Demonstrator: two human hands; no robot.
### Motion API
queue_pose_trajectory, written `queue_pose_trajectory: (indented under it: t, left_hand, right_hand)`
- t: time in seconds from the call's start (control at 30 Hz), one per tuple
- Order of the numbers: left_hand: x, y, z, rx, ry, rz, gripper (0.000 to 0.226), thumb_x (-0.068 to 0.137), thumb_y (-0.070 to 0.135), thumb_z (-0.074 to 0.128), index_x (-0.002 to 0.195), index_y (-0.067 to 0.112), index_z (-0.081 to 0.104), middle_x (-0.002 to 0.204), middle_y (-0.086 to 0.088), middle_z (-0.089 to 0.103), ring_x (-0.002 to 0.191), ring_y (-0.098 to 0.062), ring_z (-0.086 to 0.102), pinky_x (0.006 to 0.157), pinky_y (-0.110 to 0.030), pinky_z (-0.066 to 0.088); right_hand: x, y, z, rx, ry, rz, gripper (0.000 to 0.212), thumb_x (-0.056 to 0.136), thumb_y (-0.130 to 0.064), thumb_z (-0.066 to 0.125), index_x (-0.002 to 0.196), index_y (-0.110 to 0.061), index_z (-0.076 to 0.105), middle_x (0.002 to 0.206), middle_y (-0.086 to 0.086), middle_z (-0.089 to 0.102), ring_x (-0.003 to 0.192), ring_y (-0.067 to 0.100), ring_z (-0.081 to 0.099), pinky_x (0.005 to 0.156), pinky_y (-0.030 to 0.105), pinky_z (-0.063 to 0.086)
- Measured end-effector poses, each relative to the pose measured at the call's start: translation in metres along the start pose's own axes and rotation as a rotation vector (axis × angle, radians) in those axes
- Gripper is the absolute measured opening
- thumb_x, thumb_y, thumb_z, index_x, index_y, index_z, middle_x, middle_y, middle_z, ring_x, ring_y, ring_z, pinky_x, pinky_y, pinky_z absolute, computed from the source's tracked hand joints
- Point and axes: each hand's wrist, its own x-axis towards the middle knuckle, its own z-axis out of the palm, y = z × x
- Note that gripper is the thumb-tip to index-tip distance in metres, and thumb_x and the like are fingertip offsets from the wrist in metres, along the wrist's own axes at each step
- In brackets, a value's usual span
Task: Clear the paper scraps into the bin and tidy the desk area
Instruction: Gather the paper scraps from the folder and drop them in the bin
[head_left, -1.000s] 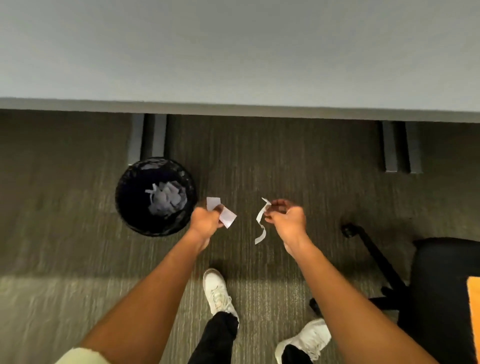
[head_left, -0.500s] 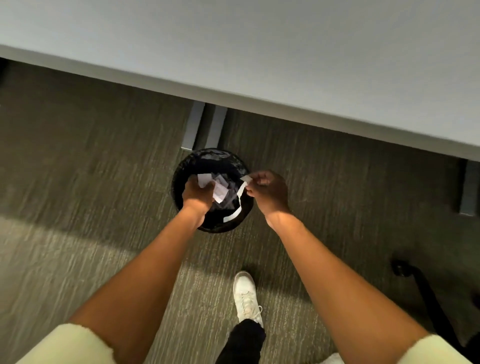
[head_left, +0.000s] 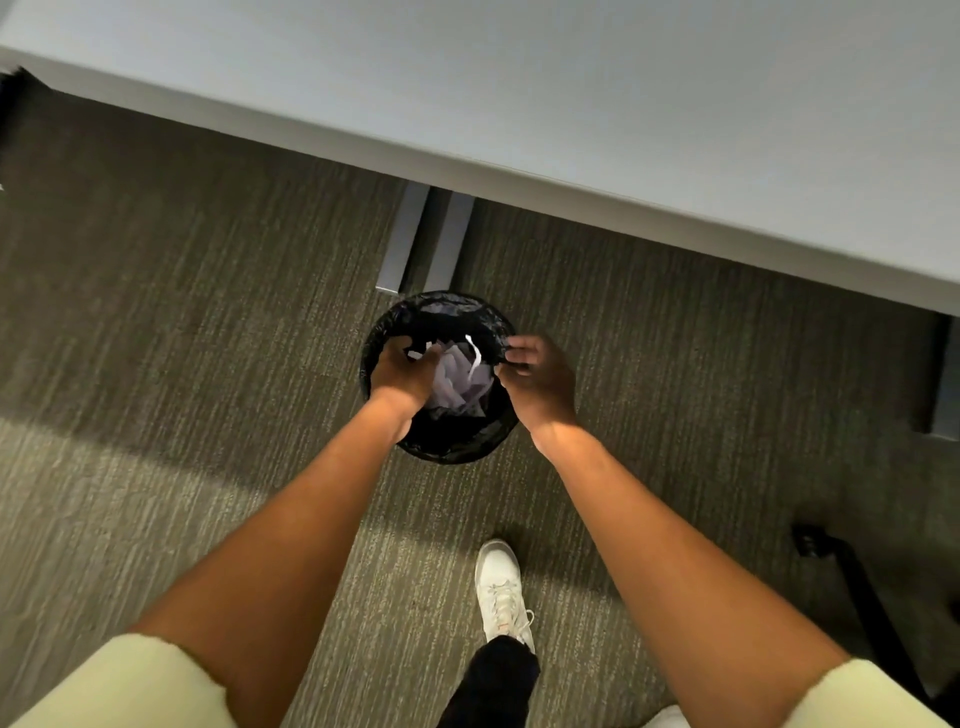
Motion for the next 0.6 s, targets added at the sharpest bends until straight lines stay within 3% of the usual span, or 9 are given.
queue_pose_trajectory:
  t: [0.07, 0.13, 0.2, 0.33, 0.37, 0.5, 0.6]
  left_hand:
    - [-0.005, -0.001, 0.002, 0.003, -0.002, -0.002, 0.053, 0.091, 0.038, 0.059, 0.134, 0.01, 0.05, 0.136, -0.012, 0.056, 0.122, -0.032, 0.055, 0.099, -0.034, 0.045]
    - [-0.013, -0.003, 0.005, 0.009, 0.007, 0.011, 0.049, 0.092, 0.037, 0.06, 0.132, 0.01, 0.051, 0.132, -0.012, 0.059, 0.12, -0.032, 0.056, 0.088, -0.028, 0.042]
    - [-0.025, -0.005, 0.007, 0.011, -0.014, 0.037, 0.046, 0.092, 0.033, 0.061, 0.129, 0.009, 0.051, 0.127, -0.015, 0.06, 0.119, -0.033, 0.057, 0.09, -0.031, 0.043]
    - [-0.057, -0.004, 0.009, 0.086, -0.092, 0.141, 0.046, 0.093, 0.027, 0.061, 0.134, 0.01, 0.049, 0.134, -0.016, 0.057, 0.125, -0.034, 0.053, 0.106, -0.041, 0.044]
    - [-0.066, -0.002, 0.009, 0.139, -0.098, 0.178, 0.047, 0.093, 0.026, 0.06, 0.135, 0.01, 0.048, 0.135, -0.017, 0.055, 0.126, -0.035, 0.052, 0.107, -0.043, 0.043]
    - [-0.1, 0.013, 0.009, 0.411, -0.132, 0.351, 0.049, 0.094, 0.029, 0.055, 0.137, 0.006, 0.043, 0.134, -0.022, 0.053, 0.127, -0.039, 0.048, 0.107, -0.048, 0.041]
    - [-0.132, 0.034, 0.013, 0.619, -0.078, 0.445, 0.047, 0.095, 0.036, 0.051, 0.124, 0.0, 0.054, 0.12, -0.025, 0.061, 0.115, -0.041, 0.055, 0.101, -0.048, 0.044]
  right_hand:
    - [-0.003, 0.002, -0.005, -0.023, 0.0, 0.024, 0.031, 0.085, 0.003, 0.064, 0.115, -0.003, 0.061, 0.111, 0.015, 0.067, 0.09, 0.016, 0.061, 0.082, 0.029, 0.055]
    - [-0.007, 0.002, -0.013, -0.031, 0.01, 0.036, 0.028, 0.085, 0.005, 0.063, 0.112, -0.002, 0.061, 0.109, 0.018, 0.067, 0.09, 0.018, 0.062, 0.085, 0.034, 0.055]
    - [-0.012, 0.001, -0.022, -0.052, 0.019, 0.03, 0.026, 0.084, 0.005, 0.063, 0.11, -0.001, 0.062, 0.107, 0.019, 0.068, 0.087, 0.017, 0.062, 0.081, 0.029, 0.053]
    - [-0.025, 0.002, -0.044, -0.135, 0.015, 0.019, 0.025, 0.084, 0.004, 0.065, 0.109, 0.0, 0.063, 0.105, 0.018, 0.069, 0.088, 0.017, 0.062, 0.063, 0.006, 0.044]
    - [-0.029, 0.002, -0.05, -0.147, 0.018, 0.016, 0.025, 0.085, 0.003, 0.065, 0.109, 0.0, 0.063, 0.106, 0.017, 0.069, 0.089, 0.02, 0.063, 0.062, 0.007, 0.043]
    - [-0.047, -0.001, -0.079, -0.312, 0.025, -0.008, 0.025, 0.086, -0.008, 0.067, 0.111, -0.008, 0.065, 0.108, 0.009, 0.07, 0.09, 0.014, 0.062, 0.075, 0.02, 0.044]
    - [-0.063, -0.01, -0.104, -0.361, 0.079, -0.04, 0.03, 0.086, -0.015, 0.069, 0.116, -0.01, 0.065, 0.115, 0.01, 0.066, 0.103, 0.022, 0.064, 0.087, 0.027, 0.05]
